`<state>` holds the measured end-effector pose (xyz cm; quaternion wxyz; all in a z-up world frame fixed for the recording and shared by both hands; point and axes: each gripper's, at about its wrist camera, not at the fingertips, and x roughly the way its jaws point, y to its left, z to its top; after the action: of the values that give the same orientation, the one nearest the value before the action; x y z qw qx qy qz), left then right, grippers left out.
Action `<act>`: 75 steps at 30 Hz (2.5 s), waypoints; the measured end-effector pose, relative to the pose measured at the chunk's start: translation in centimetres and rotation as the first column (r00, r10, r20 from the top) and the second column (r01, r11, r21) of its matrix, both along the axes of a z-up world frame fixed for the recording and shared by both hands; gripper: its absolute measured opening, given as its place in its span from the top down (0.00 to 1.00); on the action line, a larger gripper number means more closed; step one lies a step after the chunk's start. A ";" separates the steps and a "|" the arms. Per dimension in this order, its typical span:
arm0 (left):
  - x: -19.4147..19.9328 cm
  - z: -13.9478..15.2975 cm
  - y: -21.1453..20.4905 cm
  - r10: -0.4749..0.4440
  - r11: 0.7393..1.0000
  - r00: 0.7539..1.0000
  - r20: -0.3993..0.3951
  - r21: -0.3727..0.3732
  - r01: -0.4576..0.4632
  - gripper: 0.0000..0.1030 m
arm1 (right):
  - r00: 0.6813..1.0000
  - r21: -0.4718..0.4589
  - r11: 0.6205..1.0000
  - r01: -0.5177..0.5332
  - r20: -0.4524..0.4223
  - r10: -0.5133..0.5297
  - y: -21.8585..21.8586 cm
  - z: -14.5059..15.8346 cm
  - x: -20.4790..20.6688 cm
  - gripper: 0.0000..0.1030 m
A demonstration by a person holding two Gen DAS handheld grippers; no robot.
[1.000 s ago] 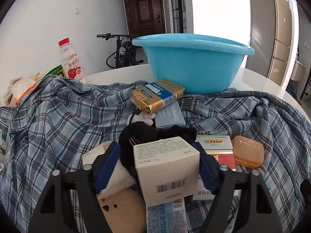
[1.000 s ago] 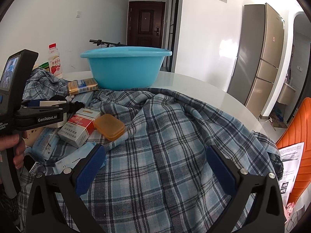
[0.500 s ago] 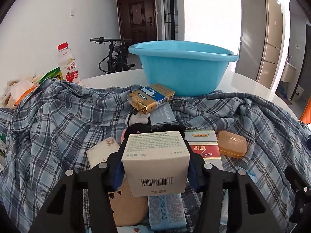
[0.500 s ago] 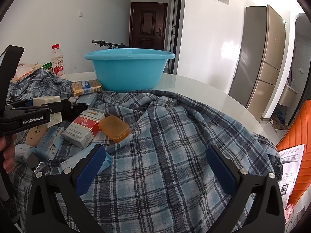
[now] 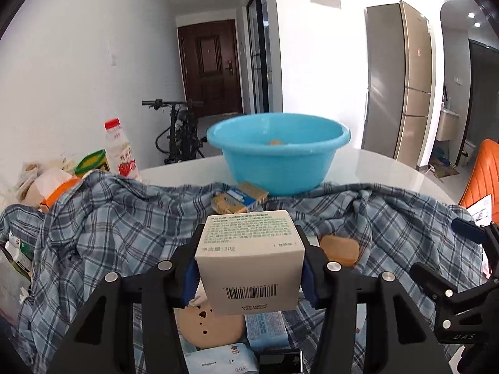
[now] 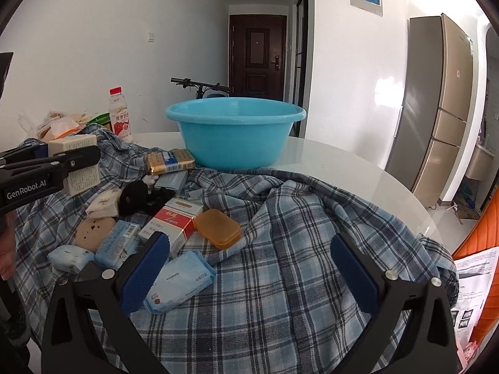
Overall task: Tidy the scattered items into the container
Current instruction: 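Hold the white box in the left gripper while the right gripper grasps the Babycare wipes pack, then carry both items over the blue basin and open both grippers to drop them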
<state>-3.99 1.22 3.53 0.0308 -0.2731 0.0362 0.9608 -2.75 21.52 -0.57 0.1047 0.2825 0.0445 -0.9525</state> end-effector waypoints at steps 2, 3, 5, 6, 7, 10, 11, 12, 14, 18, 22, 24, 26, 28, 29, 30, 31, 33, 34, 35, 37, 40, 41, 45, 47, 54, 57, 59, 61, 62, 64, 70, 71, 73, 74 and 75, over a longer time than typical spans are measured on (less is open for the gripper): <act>0.2 0.6 -0.6 0.006 1.000 1.000 -0.005 0.020 -0.006 0.47 | 0.999 -0.020 0.999 -0.036 0.006 0.036 -0.3 0.6 0.0 0.00; 0.2 0.7 -1.0 0.009 0.999 1.000 -0.001 0.030 -0.009 0.47 | 0.998 -0.030 0.997 -0.066 0.014 0.066 -0.5 0.7 0.0 0.00; 0.2 0.4 -1.8 0.022 0.999 1.000 0.013 0.043 -0.023 0.47 | 0.989 -0.031 0.990 -0.140 0.044 0.141 -1.3 0.6 0.0 0.00; 0.3 0.1 -2.2 0.030 0.999 0.999 0.024 0.038 -0.031 0.47 | 0.981 -0.018 0.983 -0.182 0.064 0.183 -1.8 0.3 0.1 0.00; 0.3 -0.5 -2.4 0.037 0.999 0.998 0.041 0.024 -0.038 0.47 | 0.972 -0.001 0.975 -0.220 0.083 0.220 -2.3 -0.2 0.2 0.00; 0.4 -2.6 -2.9 0.039 0.999 0.994 0.105 0.008 -0.040 0.47 | 0.948 0.045 0.956 -0.290 0.153 0.280 -3.4 -2.3 0.1 0.00; 0.5 -3.1 -3.2 0.035 0.999 0.992 0.121 0.018 -0.037 0.47 | 0.938 0.051 0.948 -0.313 0.175 0.300 -3.8 -2.9 -0.1 0.00; 0.7 -3.3 -3.4 0.036 0.999 0.991 0.126 0.025 -0.040 0.47 | 0.928 0.050 0.941 -0.334 0.193 0.319 -4.0 -3.4 -0.2 0.00; 1.1 -3.3 -3.7 0.049 0.999 0.992 0.116 0.017 -0.051 0.47 | 0.906 0.048 0.925 -0.376 0.225 0.357 -4.4 -4.1 -0.7 0.00; 1.6 -2.7 -3.8 0.057 0.998 0.995 0.088 0.000 -0.057 0.47 | 0.830 0.069 0.857 -0.511 0.299 0.471 -5.4 -5.1 -1.8 0.00; 1.6 -2.7 -3.7 0.057 0.998 0.994 0.088 -0.007 -0.057 0.47 | 0.811 0.131 0.824 -0.551 0.316 0.492 -5.7 -5.8 -2.9 0.00; 1.5 -2.9 -3.6 0.054 0.999 0.994 0.096 -0.012 -0.053 0.47 | 0.782 0.116 0.802 -0.586 0.340 0.522 -5.7 -6.0 -3.5 0.00; 1.3 -3.1 -3.5 0.050 0.999 0.993 0.104 -0.011 -0.049 0.47 | 0.764 0.122 0.786 -0.606 0.365 0.532 -5.9 -6.4 -4.1 0.00; 1.2 -3.3 -3.3 0.041 0.999 0.993 0.114 -0.006 -0.041 0.47 | 0.755 0.145 0.772 -0.619 0.381 0.534 -6.3 -6.7 -4.3 0.00; 1.1 -3.4 -3.2 0.037 0.999 0.992 0.118 -0.005 -0.037 0.47 | 0.753 0.157 0.767 -0.623 0.385 0.533 -6.5 -6.9 -4.4 0.00; 1.1 -3.4 -3.0 0.033 0.999 0.992 0.120 -0.006 -0.033 0.47 | 0.748 0.156 0.762 -0.629 0.390 0.537 -6.7 -7.0 -4.5 0.00; 1.0 -3.5 -2.8 0.030 1.000 0.992 0.122 -0.009 -0.029 0.47 | 0.743 0.151 0.759 -0.633 0.394 0.541 -6.8 -7.1 -4.6 0.00; 1.1 -3.5 -2.5 0.023 1.000 0.992 0.122 -0.018 -0.021 0.47 | 0.733 0.140 0.755 -0.640 0.406 0.546 -6.9 -7.4 -4.8 0.00; 1.1 -3.5 -2.4 0.021 1.000 0.992 0.121 -0.020 -0.019 0.47 | 0.731 0.140 0.754 -0.642 0.410 0.546 -7.0 -7.6 -4.8 0.00; 1.1 -3.5 -2.3 0.019 1.000 0.992 0.121 -0.021 -0.017 0.47 | 0.728 0.146 0.751 -0.644 0.415 0.545 -7.2 -7.9 -4.8 0.00; 1.1 -3.4 -2.2 0.018 1.000 0.992 0.122 -0.020 -0.015 0.47 | 0.724 0.166 0.741 -0.650 0.430 0.539 -7.4 -8.5 -4.7 0.00; 1.1 -3.4 -2.1 0.018 1.000 0.992 0.122 -0.021 -0.016 0.47 | 0.742 0.120 0.774 -0.622 0.407 0.533 -6.6 -7.9 -4.5 0.26; 1.1 -3.4 -2.1 0.019 1.000 0.992 0.122 -0.020 -0.017 0.47 | 0.754 0.109 0.790 -0.604 0.400 0.521 -6.3 -7.6 -4.4 0.28; 0.9 -3.4 -2.0 0.014 1.000 0.992 0.127 -0.006 -0.013 0.47 | 0.813 0.121 0.834 -0.538 0.336 0.476 -5.0 -6.2 -3.2 0.29; 0.9 -3.4 -1.8 0.009 1.000 0.992 0.128 -0.002 -0.008 0.47 | 0.826 0.102 0.849 -0.519 0.316 0.467 -4.5 -5.4 -2.6 0.29; 1.0 -3.1 -1.4 -0.002 1.000 0.993 0.119 -0.004 0.002 0.46 | 0.873 0.071 0.897 -0.435 0.275 0.402 -3.6 -3.3 -2.3 0.29; 1.0 -2.8 -1.4 0.001 1.000 0.993 0.116 -0.006 0.000 0.46 | 0.885 0.037 0.913 -0.406 0.264 0.383 -3.0 -2.6 -2.6 0.29; 0.9 -2.7 -1.4 0.003 1.000 0.993 0.116 -0.006 -0.002 0.46 | 0.891 0.015 0.918 -0.395 0.251 0.379 -2.6 -2.1 -2.8 0.28; 0.8 -2.8 -1.5 0.005 1.000 0.993 0.115 -0.004 -0.004 0.46 | 0.899 -0.004 0.926 -0.377 0.237 0.367 -2.2 -1.9 -3.1 0.28; 0.6 -2.9 -1.5 0.007 1.000 0.993 0.117 -0.004 -0.007 0.46 | 0.903 -0.015 0.930 -0.368 0.232 0.361 -2.0 -1.7 -3.2 0.28; 0.3 -3.1 -1.5 0.007 1.000 0.992 0.130 0.001 -0.007 0.46 | 0.909 -0.026 0.935 -0.352 0.227 0.349 -1.8 -1.5 -3.6 0.28; -0.7 -2.0 -1.0 -0.015 1.000 0.993 0.113 -0.004 0.015 0.46 | 0.929 -0.039 0.944 -0.328 0.169 0.330 -1.1 0.6 -4.1 0.28; -0.9 -1.6 -0.9 -0.017 1.000 0.994 0.103 -0.005 0.018 0.46 | 0.931 -0.037 0.944 -0.329 0.153 0.330 -1.1 1.3 -4.3 0.28; -1.5 -0.9 -0.9 -0.008 1.000 0.997 0.082 0.000 0.008 0.46 | 0.938 -0.028 0.945 -0.327 0.116 0.328 -1.0 2.7 -4.7 0.28; -1.9 -0.5 -1.0 -0.003 1.000 0.997 0.078 0.005 0.003 0.46 | 0.941 -0.026 0.946 -0.324 0.098 0.325 -0.9 3.4 -4.9 0.28; -2.3 0.0 -1.0 -0.009 1.000 0.997 0.075 0.015 0.008 0.46 | 0.944 -0.024 0.947 -0.320 0.081 0.321 -0.8 4.1 -5.2 0.27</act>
<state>-6.27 0.19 3.50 0.0382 -0.3087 0.0293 0.9500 -7.97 20.68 3.54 0.2615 0.3108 0.0802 -0.9103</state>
